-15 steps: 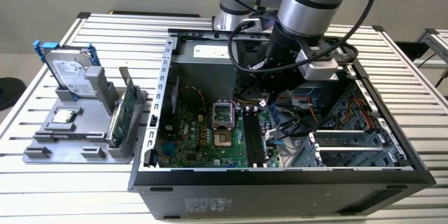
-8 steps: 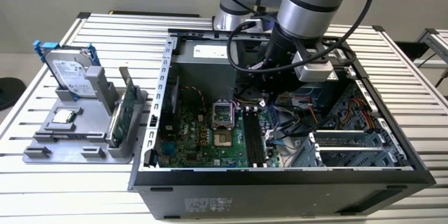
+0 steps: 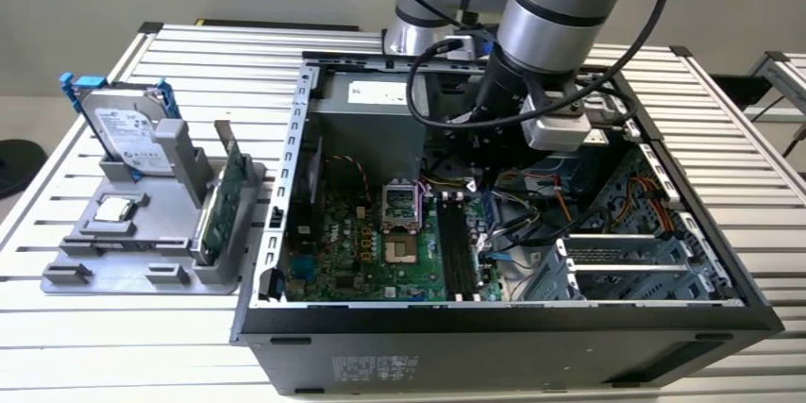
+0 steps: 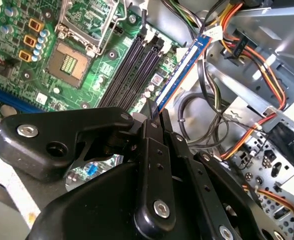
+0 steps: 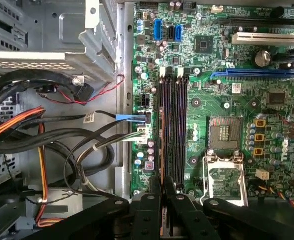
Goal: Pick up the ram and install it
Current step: 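Insert the ram into the slot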
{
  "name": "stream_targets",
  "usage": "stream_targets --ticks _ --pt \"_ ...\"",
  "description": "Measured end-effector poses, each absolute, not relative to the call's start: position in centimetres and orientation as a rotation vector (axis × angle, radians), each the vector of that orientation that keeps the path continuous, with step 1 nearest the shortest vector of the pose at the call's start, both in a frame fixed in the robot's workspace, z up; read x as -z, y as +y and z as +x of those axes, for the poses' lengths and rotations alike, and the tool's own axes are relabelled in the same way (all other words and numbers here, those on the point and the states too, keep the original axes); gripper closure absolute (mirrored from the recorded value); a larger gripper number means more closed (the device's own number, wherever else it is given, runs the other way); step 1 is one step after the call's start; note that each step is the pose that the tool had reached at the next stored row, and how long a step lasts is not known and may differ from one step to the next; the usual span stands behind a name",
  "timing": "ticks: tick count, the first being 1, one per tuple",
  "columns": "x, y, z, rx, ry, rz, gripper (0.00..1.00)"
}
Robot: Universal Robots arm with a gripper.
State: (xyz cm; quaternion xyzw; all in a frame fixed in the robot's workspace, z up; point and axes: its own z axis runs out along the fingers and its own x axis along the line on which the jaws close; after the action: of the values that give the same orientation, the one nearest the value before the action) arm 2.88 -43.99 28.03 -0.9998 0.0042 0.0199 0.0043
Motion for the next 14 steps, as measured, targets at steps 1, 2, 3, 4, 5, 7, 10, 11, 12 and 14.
stream_targets --ticks 1,2,3,4,5,7,10,11,12,14 --pt "-27.98 -43.99 2.88 -0.062 0.013 -3.132 1.00" --pt "-27.94 -43.99 2.88 -0.062 0.013 -3.132 1.00" --pt "-27.89 -44.01 2.88 -0.062 0.013 -3.133 1.00" --pt "-27.84 -44.03 2.87 -0.062 0.013 -3.133 1.00" --pt "-27.80 -44.05 2.87 -0.063 0.013 -3.133 1.00" --pt "-27.70 -44.10 2.86 -0.062 0.013 -3.132 1.00" --pt "-27.57 -44.22 2.87 -0.062 0.013 -3.132 1.00" --pt "-27.52 -44.27 2.87 -0.062 0.013 -3.132 1.00" --pt "-27.46 -44.32 2.87 -0.062 0.013 -3.132 1.00" --pt "-27.36 -44.42 2.87 -0.062 0.013 -3.132 1.00"
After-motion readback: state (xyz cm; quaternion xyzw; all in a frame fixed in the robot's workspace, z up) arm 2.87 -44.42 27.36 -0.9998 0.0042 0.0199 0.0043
